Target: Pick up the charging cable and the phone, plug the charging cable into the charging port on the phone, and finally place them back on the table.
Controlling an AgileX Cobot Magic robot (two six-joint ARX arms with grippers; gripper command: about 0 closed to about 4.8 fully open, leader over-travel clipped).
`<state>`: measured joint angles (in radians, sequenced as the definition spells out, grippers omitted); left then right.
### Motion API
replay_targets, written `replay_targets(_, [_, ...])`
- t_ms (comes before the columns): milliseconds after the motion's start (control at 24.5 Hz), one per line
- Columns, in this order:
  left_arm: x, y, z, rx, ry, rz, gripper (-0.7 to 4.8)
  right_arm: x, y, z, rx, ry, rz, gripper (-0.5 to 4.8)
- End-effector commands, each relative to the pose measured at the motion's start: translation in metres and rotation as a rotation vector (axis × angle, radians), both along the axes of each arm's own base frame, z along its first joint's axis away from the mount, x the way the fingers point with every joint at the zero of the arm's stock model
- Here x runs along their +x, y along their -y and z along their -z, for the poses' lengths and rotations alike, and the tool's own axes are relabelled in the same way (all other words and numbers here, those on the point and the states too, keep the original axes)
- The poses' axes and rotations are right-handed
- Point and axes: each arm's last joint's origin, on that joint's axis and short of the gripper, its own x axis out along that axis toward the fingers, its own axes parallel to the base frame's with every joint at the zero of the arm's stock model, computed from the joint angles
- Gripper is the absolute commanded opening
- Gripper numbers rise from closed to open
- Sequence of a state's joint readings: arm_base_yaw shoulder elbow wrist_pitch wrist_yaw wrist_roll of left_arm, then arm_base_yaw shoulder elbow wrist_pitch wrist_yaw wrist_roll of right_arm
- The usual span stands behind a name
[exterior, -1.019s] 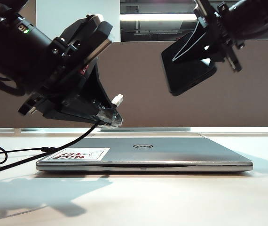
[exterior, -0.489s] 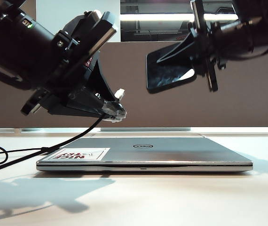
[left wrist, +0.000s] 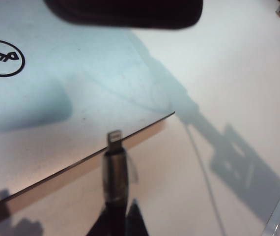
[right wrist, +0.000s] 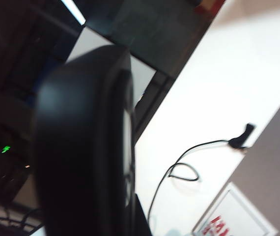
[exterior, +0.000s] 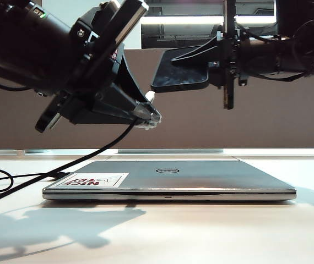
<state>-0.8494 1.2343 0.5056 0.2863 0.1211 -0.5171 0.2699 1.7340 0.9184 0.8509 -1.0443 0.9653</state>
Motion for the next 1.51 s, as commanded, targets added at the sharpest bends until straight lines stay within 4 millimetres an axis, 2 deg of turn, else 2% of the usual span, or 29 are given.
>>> replay_targets(41, [0.0, 0.001, -0.002, -0.041, -0.025, -0.014, -0.07, -0.002, -0.006, -0.007, 0.029, 0.038, -0.041, -0.01])
replay_targets(530, [0.0, 0.001, -0.003, -0.052, -0.033, -0.02, -0.07, -0.01, -0.022, -0.007, 0.03, 0.034, -0.124, -0.01])
replay_targets(815, [0.0, 0.002, -0.005, -0.071, -0.02, -0.02, -0.07, -0.008, -0.031, 0.004, 0.032, 0.019, -0.142, -0.01])
replay_targets(1508, [0.0, 0.002, -0.005, -0.076, -0.016, -0.02, -0.07, -0.01, -0.036, 0.001, 0.05, 0.02, -0.13, -0.01])
